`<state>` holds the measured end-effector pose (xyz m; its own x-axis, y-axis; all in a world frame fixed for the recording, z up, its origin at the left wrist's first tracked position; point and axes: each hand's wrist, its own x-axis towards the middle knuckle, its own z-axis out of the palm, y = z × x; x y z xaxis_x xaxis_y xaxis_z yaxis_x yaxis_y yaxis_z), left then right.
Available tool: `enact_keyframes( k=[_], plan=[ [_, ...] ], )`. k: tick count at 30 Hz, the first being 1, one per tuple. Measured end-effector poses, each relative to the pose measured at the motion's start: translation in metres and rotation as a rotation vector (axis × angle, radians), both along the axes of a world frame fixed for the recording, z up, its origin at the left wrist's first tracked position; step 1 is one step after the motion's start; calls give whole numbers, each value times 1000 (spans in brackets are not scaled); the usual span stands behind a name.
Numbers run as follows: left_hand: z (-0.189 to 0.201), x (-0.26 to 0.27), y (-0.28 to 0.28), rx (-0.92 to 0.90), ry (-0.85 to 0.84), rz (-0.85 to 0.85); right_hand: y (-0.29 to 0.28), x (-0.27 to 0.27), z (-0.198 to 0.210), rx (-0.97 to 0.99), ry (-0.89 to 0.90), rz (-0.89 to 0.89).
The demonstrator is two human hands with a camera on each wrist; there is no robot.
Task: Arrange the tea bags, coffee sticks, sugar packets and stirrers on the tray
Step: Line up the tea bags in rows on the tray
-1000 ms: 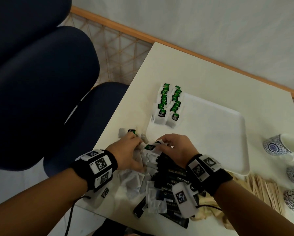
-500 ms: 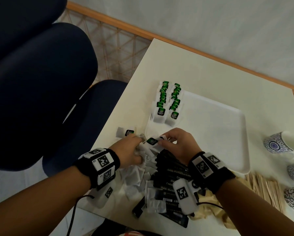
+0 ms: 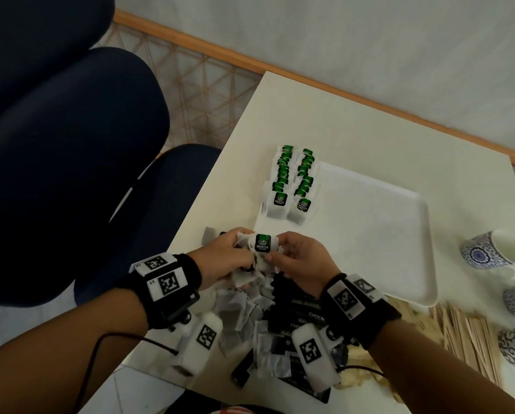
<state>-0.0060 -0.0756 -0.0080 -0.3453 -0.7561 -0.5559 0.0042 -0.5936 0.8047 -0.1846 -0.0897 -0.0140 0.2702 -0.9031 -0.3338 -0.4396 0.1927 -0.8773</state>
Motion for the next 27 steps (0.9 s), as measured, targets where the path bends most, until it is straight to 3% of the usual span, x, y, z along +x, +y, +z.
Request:
enact_keyframes(
  k=[5, 13, 21, 24, 27],
  plan=[
    [-2, -2, -1, 53, 159, 2, -2, 2, -3, -91, 132, 29],
    [-6, -4, -1, -74, -16, -72, -4, 2, 16, -213, 216, 69],
    [-12, -2, -5, -199, -171, -100, -8, -10, 30, -113, 199, 171],
    [-11, -3, -6, -169, -151, -128, -13, -11, 33, -147, 219, 137],
    [-10, -3, -6, -110, -86, -125, -19, -12, 36, -167, 110, 74]
  ],
)
